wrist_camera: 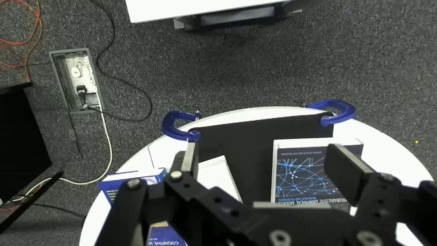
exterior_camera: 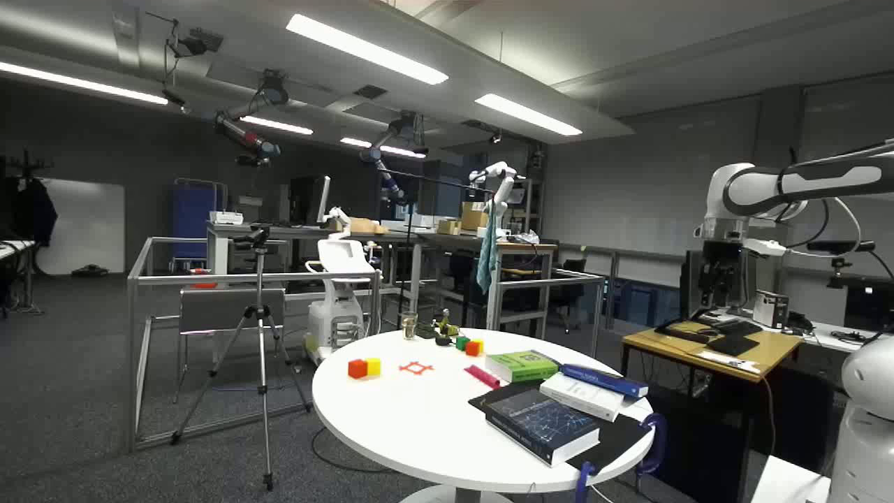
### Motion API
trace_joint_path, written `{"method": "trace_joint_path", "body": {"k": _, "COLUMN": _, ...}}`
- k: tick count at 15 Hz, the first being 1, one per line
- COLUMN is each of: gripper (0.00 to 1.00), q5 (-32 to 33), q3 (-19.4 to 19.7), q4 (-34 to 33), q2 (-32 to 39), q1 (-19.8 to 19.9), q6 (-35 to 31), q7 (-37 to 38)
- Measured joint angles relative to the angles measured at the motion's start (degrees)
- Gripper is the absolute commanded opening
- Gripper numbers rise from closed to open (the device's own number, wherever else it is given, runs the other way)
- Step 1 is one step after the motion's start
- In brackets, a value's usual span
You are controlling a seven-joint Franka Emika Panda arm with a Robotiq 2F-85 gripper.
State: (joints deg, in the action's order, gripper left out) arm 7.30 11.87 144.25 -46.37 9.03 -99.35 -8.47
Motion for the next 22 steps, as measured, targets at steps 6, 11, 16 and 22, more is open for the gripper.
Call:
{"method": "trace_joint_path", "body": {"k": 6, "gripper": 1.00, "q5": 0.0, "q3": 0.0, "q4": 0.0, "q2": 0.0, "q1": 0.0, "q6": 0.0, "q7": 0.0}}
{"method": "trace_joint_path", "body": {"k": 11, "gripper": 1.00, "q5": -3.6, "q3": -0.4, "q4": 0.5, "q2": 1.3, "q1": 0.1, "q6": -2.8, "q7": 9.1}}
{"method": "trace_joint_path", "body": {"k": 16, "gripper": 1.00, "q5": -9.9, "q3": -2.0, "q4": 0.8, "q2": 9.3, "q1": 0.3, "q6": -14.6, "q7": 22.6}}
{"method": "trace_joint_path", "body": {"k": 22, "gripper": 1.00, "q5": -15.7, "q3": -4.0, "q4": -0.5, "q2": 23.1, "q1": 1.7, "q6": -31.8, "q7": 36.4}}
